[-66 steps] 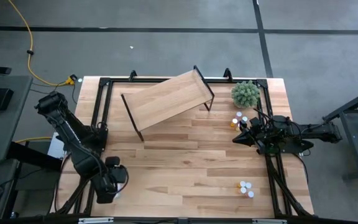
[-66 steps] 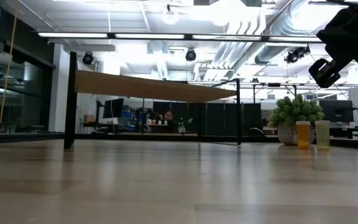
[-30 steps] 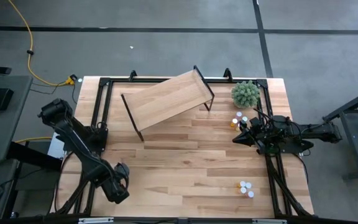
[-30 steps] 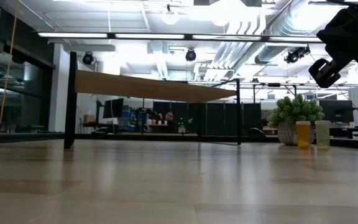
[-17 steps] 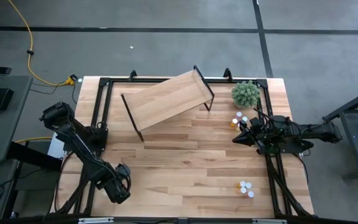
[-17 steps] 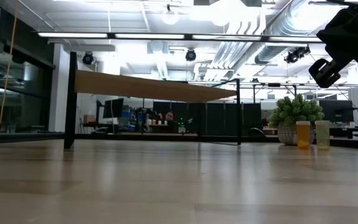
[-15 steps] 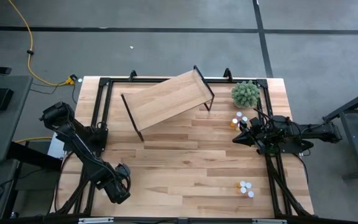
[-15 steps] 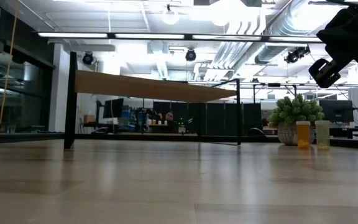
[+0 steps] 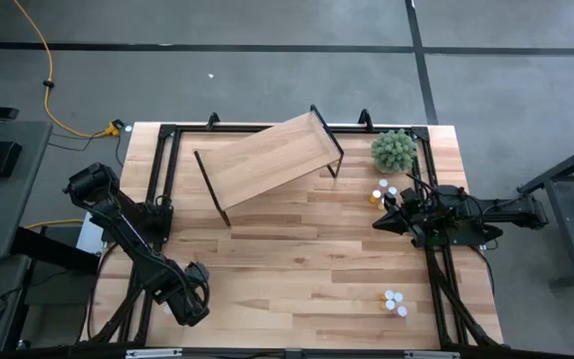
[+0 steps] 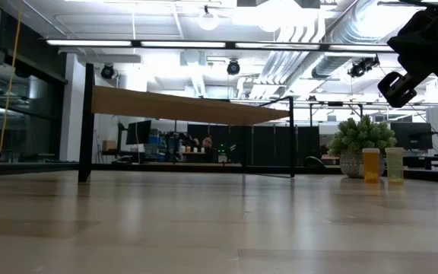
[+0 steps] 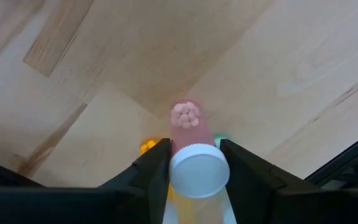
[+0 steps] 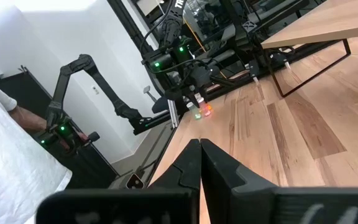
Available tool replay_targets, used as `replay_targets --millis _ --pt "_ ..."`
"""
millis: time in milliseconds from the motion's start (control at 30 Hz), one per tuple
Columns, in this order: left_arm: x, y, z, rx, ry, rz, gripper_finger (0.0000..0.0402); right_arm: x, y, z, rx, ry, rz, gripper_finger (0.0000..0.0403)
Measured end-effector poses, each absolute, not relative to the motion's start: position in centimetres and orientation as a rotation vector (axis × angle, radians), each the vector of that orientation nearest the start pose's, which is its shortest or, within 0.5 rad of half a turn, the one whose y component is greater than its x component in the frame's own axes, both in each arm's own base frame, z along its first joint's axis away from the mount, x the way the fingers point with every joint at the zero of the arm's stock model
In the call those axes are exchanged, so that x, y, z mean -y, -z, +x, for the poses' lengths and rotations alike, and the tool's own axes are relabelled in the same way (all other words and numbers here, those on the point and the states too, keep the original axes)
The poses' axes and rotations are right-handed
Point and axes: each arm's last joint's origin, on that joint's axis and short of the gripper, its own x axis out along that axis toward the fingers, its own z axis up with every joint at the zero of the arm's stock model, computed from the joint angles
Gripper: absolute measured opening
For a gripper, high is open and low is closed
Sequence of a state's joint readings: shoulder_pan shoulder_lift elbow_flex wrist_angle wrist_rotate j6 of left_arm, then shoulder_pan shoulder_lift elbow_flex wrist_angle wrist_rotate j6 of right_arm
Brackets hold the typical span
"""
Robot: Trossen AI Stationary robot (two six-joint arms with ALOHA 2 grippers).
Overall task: Pick and place medicine bottles onto shelf by color
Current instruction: Put the bottom left pink pill bottle on the shelf
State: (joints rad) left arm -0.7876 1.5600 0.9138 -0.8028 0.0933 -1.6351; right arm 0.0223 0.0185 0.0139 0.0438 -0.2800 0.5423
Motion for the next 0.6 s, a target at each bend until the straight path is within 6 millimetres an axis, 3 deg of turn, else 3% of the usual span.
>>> replay_targets --millis 367,600 --pt "18.2 -18.5 18.4 -1.497 -0.465 -0.78 0.0113 -1.0 -17.1 9.7 -0.044 -0.305 0.533 0.0" --pt "15.2 -21.9 19.0 -1.444 -0.304 -0.846 0.0111 -1.0 -17.1 9.7 -0.044 -0.306 0.533 0.0"
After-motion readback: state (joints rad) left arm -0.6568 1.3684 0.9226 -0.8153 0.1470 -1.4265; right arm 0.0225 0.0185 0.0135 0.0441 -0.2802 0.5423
